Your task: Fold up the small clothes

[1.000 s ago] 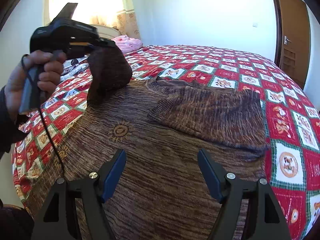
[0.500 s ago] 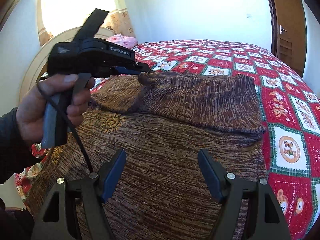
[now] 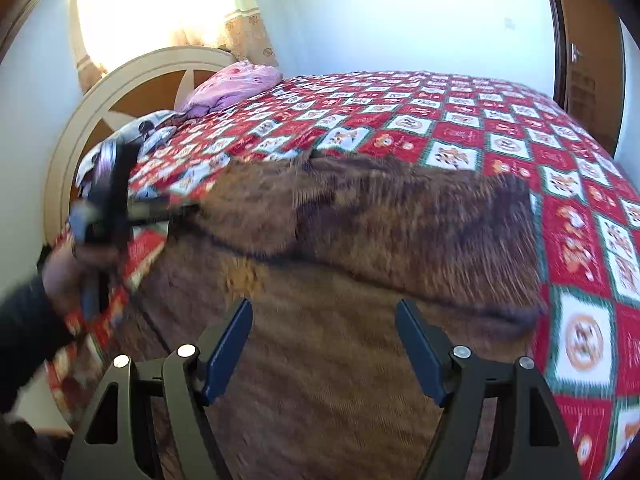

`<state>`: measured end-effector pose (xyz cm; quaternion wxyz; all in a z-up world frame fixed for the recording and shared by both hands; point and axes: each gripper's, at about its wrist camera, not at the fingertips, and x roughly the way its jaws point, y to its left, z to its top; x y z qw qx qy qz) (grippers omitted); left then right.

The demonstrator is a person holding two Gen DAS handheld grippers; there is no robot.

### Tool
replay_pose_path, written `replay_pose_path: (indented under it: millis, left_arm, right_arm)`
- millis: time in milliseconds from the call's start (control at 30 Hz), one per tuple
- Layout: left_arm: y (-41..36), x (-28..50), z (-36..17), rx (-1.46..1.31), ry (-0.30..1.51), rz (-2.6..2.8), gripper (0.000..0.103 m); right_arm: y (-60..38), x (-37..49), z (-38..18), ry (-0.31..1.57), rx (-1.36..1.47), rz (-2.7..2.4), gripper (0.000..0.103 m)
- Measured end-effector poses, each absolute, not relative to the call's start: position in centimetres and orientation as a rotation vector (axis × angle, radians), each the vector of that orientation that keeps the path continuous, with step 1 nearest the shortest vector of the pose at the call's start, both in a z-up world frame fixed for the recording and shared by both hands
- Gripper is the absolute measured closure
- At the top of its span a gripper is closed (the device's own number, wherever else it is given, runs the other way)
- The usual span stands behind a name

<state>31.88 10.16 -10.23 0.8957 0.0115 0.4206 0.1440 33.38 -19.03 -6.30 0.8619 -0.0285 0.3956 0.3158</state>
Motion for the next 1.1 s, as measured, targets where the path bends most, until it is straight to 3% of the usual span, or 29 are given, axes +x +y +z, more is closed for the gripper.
replay_pose_path:
  millis: [200, 500, 733, 967, 1100]
  left_arm:
    - [10.1, 31.3, -11.6, 0.012, 0.846, 0.317, 0.029]
    - [11.8, 30.7, -12.0, -0.111, 0.825, 0.282, 0.023]
    - [11.7, 30.6, -12.1, -0.113, 0.814, 0.281, 0.023]
    - [11.9, 30.5, -12.2, -0.118, 0.812, 0.297, 0.018]
    - [11.8, 30.5, -12.1, -0.105, 0.810, 0.311, 0.014]
  right_arm:
    - [-12.2, 38.0, -5.4, 0.849, -0.209, 0.614, 0.028]
    - [-4.9, 43.1, -10.7, 0.926, -0.543, 0.470, 0.028]
    - [-12.2, 48.4, -7.0, 0.838, -0.336, 0.181, 0.028]
    - [-10.5, 40.4, -6.1, 0.849, -0.099, 0.734, 0.028]
    - [-8.3, 37.7, -8.1, 0.899, -0.179, 0.828, 0.028]
